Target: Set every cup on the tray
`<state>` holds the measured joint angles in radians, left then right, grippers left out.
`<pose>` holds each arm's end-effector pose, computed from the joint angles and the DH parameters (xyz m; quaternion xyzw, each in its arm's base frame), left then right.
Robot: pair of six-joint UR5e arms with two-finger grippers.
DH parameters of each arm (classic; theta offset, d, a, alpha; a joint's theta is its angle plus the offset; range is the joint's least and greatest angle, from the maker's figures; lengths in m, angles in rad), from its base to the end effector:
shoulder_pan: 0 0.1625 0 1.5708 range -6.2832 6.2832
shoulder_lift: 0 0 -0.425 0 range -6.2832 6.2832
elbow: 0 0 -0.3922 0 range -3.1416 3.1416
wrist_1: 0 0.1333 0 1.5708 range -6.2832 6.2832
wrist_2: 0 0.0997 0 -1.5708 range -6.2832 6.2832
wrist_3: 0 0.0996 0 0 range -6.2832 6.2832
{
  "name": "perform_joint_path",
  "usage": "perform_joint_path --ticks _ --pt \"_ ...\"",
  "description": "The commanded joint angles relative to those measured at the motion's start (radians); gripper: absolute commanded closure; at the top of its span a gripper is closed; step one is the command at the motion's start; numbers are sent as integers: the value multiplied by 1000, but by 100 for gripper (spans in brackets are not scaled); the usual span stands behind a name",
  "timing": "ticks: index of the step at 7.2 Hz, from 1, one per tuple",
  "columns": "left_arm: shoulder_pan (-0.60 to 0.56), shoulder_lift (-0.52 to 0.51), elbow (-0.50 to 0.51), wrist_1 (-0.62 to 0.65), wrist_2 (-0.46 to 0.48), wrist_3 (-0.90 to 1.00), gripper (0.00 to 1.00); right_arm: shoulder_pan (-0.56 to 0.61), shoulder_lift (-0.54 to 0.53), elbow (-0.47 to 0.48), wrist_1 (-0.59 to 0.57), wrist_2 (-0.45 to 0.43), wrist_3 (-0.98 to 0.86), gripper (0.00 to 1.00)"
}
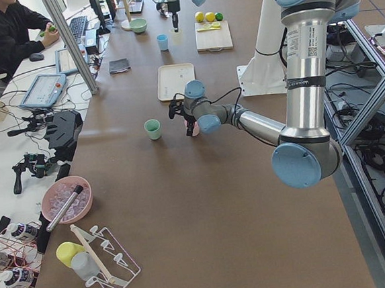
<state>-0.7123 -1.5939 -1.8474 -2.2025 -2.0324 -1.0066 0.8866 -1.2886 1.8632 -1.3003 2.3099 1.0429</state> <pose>0.3321 -0.4043 0.4448 0.0963 0.4729 0.0381 0.8750 -0.3082 -0.4826 0.3318 -0.0020 -0.5047 0.0060 0.8633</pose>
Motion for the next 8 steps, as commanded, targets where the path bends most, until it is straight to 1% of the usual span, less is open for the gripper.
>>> perform_joint_path --ticks 1,2,3,4,5,6,8 --pt "4 -1 5 -3 5 -4 100 -68 47 -1 -10 -48 72 100" --pt "2 -1 2 -5 0 -7 100 -83 73 -2 -45 -69 74 100" --pt "-4 -15 -27 9 -11 -38 100 -109 92 -4 -68 -95 75 100" --pt "-9 -70 -26 41 -61 -84 100 -147 106 -12 -70 -137 80 100" --pt "-15 -154 -29 123 -68 -116 100 -196 115 -28 -71 -189 80 100" --pt "-13 -246 -18 200 -63 -151 100 -234 145 -65 -71 -238 83 100" --pt "-7 -328 -20 253 -61 -208 100 -274 248 -181 -68 -274 146 100"
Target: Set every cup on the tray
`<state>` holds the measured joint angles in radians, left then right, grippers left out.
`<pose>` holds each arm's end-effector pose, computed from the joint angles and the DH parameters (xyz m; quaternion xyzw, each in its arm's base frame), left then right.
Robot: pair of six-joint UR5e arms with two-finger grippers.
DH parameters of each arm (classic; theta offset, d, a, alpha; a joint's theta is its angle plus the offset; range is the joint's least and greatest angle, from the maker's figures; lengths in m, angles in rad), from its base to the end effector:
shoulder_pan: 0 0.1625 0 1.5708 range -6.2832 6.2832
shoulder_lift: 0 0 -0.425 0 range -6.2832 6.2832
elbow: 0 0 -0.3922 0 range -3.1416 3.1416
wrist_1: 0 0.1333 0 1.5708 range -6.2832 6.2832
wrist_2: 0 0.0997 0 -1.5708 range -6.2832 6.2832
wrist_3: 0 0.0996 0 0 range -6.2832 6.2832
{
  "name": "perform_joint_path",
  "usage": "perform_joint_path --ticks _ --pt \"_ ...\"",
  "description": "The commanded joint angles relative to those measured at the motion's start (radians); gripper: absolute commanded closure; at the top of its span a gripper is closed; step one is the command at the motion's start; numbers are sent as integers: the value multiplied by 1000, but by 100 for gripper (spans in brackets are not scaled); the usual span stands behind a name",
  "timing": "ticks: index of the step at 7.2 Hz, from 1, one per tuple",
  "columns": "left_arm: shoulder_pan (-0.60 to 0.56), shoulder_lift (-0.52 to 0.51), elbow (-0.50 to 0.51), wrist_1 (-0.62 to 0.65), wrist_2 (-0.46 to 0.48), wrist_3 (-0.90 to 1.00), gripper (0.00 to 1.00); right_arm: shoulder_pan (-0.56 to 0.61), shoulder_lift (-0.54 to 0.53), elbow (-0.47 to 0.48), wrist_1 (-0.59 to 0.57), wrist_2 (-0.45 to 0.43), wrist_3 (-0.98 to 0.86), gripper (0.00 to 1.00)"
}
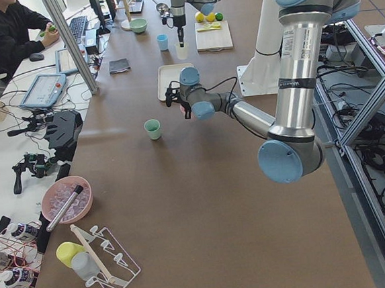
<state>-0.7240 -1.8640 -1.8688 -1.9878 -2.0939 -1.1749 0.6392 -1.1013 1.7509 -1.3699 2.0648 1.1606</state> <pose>0.3751 -0.4432 0.3125 0.0560 0.5156 -0.0149 0.8549 -0.4593 -0.4487 0.2872 0.0076 -0.4578 0.0007 0.8890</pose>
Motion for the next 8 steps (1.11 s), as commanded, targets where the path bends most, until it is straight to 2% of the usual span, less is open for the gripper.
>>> perform_joint_path --ticks 1,2,3,4,5,6,7,8 --pt "5 -108 3 85 3 -49 100 -33 64 -89 8 -29 27 100" --pt "8 -159 7 133 12 -84 100 -33 66 -103 14 -31 25 100" --pt "52 -190 7 138 59 -139 100 -27 64 -108 15 -29 25 17" --pt "125 -223 13 145 128 -176 100 21 66 -96 14 -16 62 0" --pt "147 -272 25 197 167 -181 100 93 66 -84 6 98 56 0" --pt "194 -274 28 202 225 -183 100 155 69 -77 5 173 51 0" --pt "246 -279 40 202 282 -184 100 209 66 -73 -3 211 28 0" --pt "248 -294 69 202 288 -183 100 282 55 -70 -49 259 -34 0"
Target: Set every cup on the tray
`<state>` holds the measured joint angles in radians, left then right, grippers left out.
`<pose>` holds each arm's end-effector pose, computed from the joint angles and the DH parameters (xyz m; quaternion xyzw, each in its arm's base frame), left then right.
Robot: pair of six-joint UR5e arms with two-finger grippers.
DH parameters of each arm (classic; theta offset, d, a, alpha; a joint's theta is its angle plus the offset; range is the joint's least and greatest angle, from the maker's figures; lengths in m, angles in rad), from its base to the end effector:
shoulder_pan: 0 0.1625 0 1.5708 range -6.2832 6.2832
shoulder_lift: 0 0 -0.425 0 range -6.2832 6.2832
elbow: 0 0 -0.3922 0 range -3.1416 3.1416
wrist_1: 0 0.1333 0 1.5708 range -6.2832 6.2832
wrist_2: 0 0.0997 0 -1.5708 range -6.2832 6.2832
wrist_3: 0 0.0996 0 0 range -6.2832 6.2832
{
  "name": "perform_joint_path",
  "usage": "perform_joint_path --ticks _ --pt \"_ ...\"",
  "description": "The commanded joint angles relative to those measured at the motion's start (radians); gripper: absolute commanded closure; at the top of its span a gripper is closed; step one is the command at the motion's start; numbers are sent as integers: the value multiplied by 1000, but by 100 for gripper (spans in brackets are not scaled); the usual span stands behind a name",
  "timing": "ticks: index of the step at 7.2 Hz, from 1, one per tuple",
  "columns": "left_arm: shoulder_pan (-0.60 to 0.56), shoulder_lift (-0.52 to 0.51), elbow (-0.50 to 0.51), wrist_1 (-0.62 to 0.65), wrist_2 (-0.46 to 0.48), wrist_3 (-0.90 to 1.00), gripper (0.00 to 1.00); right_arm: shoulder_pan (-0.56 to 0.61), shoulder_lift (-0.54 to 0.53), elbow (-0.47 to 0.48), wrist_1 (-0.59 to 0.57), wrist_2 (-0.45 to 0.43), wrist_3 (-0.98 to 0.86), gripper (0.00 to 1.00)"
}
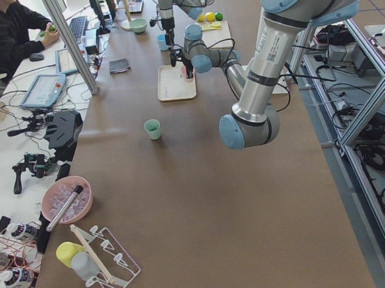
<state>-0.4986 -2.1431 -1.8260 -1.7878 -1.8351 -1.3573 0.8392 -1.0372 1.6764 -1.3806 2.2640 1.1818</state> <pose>0.5009 -0.3949 0.1931 0.0653 0.5033 -0.0570 0.8598 -0.3856 -0.5338 0.2727 -0.0357 -0.4889 0.0587 0.8696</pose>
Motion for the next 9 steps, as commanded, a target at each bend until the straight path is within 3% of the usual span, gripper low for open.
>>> perform_joint_path --ticks 1,3,5,7,9 --pt "23 -15 45 1 31 3 100 151 -26 5 -119 72 -196 0" --pt "23 -12 65 -1 42 6 100 208 -96 -20 -170 28 -451 0" --pt "29 -14 66 -1 66 7 100 210 -170 -52 -140 -26 -557 0" --pt "29 -8 65 -1 66 15 100 178 -213 -98 -13 -66 -532 0" --pt "29 -1 59 2 66 17 100 147 -201 -136 31 -73 -490 0"
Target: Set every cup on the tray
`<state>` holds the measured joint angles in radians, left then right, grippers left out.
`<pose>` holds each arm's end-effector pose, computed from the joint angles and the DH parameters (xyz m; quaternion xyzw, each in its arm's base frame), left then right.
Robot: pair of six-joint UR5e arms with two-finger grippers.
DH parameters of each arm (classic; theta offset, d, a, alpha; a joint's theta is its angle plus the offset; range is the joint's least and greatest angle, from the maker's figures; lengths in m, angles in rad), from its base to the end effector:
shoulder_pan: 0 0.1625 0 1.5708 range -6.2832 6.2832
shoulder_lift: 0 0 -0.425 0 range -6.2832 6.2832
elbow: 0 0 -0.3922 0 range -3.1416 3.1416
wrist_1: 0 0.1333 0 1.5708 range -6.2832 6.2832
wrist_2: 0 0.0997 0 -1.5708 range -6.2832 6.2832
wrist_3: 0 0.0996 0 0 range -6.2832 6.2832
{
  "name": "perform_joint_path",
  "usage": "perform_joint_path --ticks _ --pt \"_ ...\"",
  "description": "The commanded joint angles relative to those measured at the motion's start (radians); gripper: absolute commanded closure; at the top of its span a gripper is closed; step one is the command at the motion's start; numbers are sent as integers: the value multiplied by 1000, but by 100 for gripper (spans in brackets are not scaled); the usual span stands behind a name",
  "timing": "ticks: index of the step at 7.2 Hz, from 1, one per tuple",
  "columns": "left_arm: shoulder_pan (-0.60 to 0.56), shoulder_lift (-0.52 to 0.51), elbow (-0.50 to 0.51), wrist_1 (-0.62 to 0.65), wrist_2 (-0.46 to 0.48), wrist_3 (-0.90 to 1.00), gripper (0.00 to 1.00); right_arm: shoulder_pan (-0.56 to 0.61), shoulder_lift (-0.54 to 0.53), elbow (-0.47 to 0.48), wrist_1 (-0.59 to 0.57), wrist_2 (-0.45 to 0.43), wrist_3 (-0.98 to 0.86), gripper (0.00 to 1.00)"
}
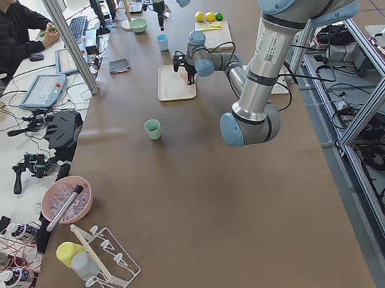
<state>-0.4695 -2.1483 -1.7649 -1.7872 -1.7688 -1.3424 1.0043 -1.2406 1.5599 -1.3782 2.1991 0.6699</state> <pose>0.5278 -0.3953 0.2156 0.0795 0.4731 -0.0588 0.8754 -0.2785 -0.5772 0.4628 0.0230 -0.3832 -0.0306 0.9229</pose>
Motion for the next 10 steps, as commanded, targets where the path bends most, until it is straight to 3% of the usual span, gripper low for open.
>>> perform_joint_path --ticks 1,10 --pt "0 7 -1 2 2 8 100 -24 4 -26 28 -16 23 0" --pt "2 -8 13 2 35 9 100 -44 4 -29 30 -16 40 1"
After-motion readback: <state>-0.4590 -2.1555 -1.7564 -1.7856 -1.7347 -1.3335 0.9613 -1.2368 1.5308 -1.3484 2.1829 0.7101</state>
